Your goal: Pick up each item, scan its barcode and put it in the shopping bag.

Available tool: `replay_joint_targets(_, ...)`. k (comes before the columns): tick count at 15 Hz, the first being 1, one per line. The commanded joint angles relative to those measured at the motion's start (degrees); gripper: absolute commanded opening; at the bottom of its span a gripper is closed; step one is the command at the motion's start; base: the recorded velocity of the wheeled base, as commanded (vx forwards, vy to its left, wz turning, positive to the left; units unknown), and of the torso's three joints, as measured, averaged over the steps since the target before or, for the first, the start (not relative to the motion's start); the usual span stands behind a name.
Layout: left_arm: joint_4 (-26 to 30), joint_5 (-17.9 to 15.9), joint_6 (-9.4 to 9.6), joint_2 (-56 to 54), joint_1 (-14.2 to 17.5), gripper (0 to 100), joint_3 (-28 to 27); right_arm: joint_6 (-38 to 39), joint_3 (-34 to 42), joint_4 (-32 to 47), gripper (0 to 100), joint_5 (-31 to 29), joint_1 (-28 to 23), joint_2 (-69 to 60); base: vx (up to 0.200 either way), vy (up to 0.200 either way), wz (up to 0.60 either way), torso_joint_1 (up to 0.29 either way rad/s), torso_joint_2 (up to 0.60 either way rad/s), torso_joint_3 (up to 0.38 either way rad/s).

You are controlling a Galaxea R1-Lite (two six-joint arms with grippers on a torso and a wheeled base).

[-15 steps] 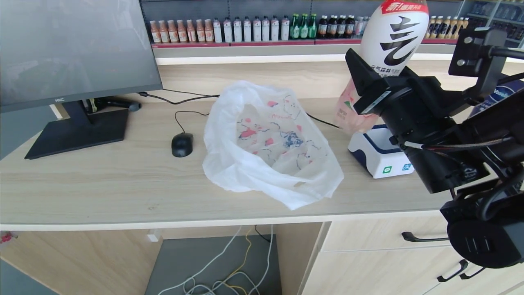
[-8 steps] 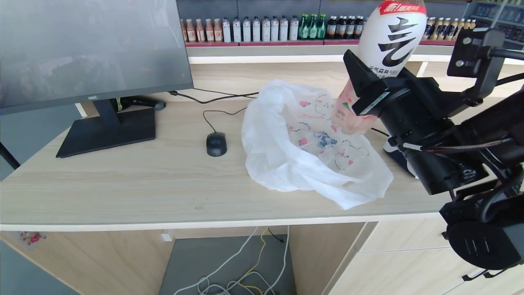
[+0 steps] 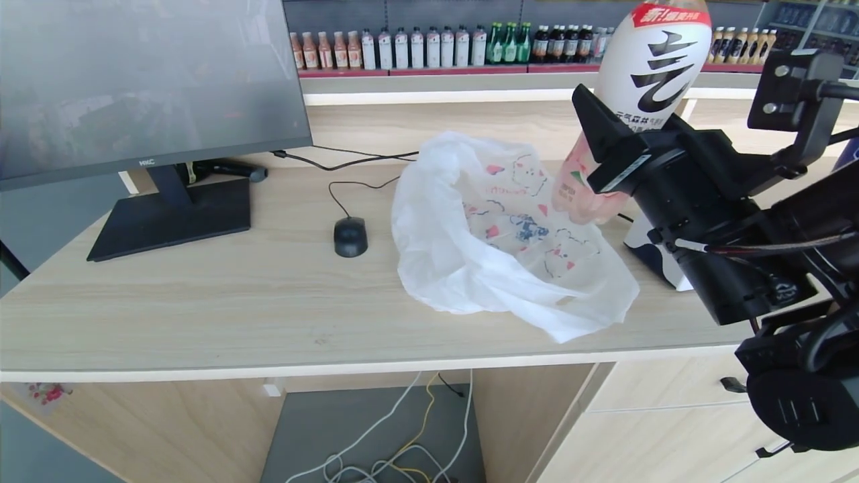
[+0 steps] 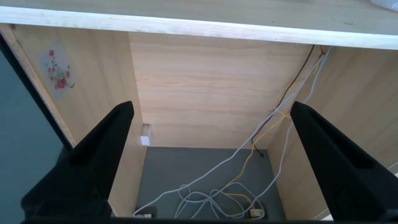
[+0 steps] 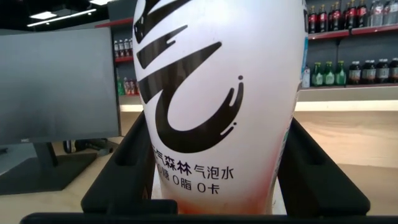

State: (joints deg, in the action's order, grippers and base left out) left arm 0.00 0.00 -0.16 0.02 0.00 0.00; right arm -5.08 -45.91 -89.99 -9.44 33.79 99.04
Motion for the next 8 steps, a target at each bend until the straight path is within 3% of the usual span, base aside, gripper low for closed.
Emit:
replay_joint_targets(1, 0.0, 0.0, -0.02, 0.0, 0.0, 100, 0.0, 0.1, -0.3, 0.0, 0, 0.1, 0.1, 1.8, 0.0, 0.0, 0.0, 0.0, 0.0, 0.0)
replay_joint_targets(3, 0.0, 0.0, -0.02, 0.0, -0.1, 100, 0.0, 0.2, -1.7, 0.5, 0, 0.1, 0.2, 2.7, 0.0, 0.0, 0.0, 0.0, 0.0, 0.0)
replay_joint_targets(8, 0.0, 0.0, -0.02, 0.0, -0.1, 100, 0.0, 0.8, -11.6, 12.2, 0, 0.9, 0.5, 6.5, 0.0, 0.0, 0.0, 0.0, 0.0, 0.0)
